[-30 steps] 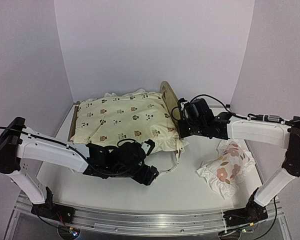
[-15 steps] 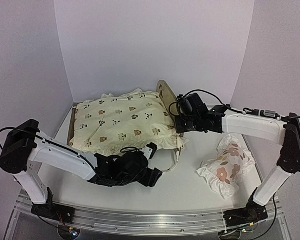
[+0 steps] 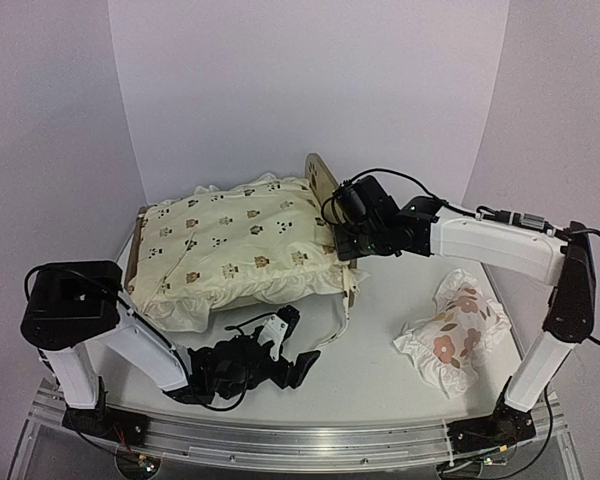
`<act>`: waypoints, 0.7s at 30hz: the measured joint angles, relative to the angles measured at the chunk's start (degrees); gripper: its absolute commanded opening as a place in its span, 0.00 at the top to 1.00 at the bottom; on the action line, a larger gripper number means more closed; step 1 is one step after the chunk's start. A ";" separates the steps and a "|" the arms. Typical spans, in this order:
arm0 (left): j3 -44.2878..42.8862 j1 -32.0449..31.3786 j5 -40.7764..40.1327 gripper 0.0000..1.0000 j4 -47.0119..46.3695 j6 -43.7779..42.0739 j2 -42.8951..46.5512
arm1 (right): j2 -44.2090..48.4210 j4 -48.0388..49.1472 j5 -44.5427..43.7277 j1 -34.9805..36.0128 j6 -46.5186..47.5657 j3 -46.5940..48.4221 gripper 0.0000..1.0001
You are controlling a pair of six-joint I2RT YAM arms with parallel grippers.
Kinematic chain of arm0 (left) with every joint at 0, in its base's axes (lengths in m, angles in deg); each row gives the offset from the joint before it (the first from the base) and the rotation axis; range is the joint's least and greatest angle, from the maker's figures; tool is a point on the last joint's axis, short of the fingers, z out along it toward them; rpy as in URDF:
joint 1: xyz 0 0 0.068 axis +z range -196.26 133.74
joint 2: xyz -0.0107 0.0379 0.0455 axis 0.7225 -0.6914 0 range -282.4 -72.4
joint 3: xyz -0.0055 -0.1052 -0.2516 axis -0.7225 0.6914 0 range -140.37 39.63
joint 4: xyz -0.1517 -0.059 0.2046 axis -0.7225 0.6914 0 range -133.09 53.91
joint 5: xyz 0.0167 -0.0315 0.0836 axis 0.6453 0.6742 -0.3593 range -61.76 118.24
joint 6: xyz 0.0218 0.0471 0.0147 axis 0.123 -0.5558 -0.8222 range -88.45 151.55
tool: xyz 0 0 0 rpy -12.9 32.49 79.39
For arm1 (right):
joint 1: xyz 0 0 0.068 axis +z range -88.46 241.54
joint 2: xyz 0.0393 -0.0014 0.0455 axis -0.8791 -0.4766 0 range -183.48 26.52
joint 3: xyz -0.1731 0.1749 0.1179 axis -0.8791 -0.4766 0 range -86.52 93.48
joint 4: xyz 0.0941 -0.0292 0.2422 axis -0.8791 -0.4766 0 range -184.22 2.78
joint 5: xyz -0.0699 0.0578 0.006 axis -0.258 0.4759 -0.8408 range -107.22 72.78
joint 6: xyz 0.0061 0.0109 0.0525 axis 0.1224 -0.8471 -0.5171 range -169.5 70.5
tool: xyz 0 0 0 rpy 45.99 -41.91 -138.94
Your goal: Set up the pet bed
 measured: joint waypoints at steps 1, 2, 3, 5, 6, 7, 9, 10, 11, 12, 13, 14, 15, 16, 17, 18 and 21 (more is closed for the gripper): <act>0.57 0.02 -0.08 0.18 -4.08 -1.53 -1.33 | -0.15 -0.47 -0.17 0.12 -0.15 0.43 1.00; 1.37 0.01 -0.07 0.17 -8.32 -3.26 -2.96 | -0.31 -0.90 -0.25 0.14 -0.34 0.78 1.00; 2.05 -0.01 0.03 0.17 -11.81 -4.90 -4.73 | -0.42 -1.40 -0.28 0.17 -0.54 1.16 1.00; 2.67 -0.01 0.13 0.17 -16.08 -7.98 -8.52 | -0.67 -2.37 -0.30 0.26 -0.91 1.95 1.00; 2.71 -0.01 0.20 0.17 -17.68 -9.63 -10.81 | -0.87 -3.09 -0.34 0.41 -1.13 2.56 1.00; 2.73 -0.01 0.36 0.17 -18.99 -11.43 -13.36 | -1.06 -3.72 -0.50 0.57 -1.29 3.22 1.00; 2.74 -0.01 0.52 0.16 -22.31 -13.22 -17.58 | -1.28 -4.71 -0.81 0.88 -1.47 4.17 1.00; 2.23 0.00 0.51 0.16 -23.68 -14.10 -18.37 | -1.36 -5.17 -0.93 1.04 -1.48 4.61 1.00; 1.29 0.02 0.44 0.16 -24.85 -15.45 -19.22 | -1.43 -5.56 -1.12 1.24 -1.52 5.03 1.00; 0.46 0.04 0.45 0.16 -25.41 -16.28 -19.87 | -1.45 -5.98 -1.36 1.48 -1.54 5.43 1.00; -0.33 0.04 0.42 0.16 -25.80 -17.11 -20.38 | -1.45 -6.29 -1.59 1.70 -1.54 5.67 1.00; -0.99 0.04 0.21 0.17 -25.97 -17.85 -20.75 | -1.45 -6.65 -1.85 1.92 -1.54 5.95 1.00; -1.56 0.05 0.00 0.17 -26.09 -18.62 -21.01 | -1.45 -6.92 -2.05 2.08 -1.54 6.15 1.00; -1.99 0.07 -0.30 0.18 -26.12 -19.35 -21.15 | -1.45 -7.19 -2.23 2.22 -1.55 6.36 1.00; -2.19 0.11 -0.74 0.19 -26.10 -20.12 -21.17 | -1.45 -7.51 -2.40 2.37 -1.57 6.59 1.00; -2.20 0.17 -1.08 0.20 -26.15 -20.49 -21.17 | -1.45 -7.91 -2.50 2.48 -1.59 6.92 1.00; -1.94 1.13 -1.10 0.25 -25.77 -20.20 -20.79 | -1.45 -9.21 -2.73 2.71 -1.55 7.89 1.00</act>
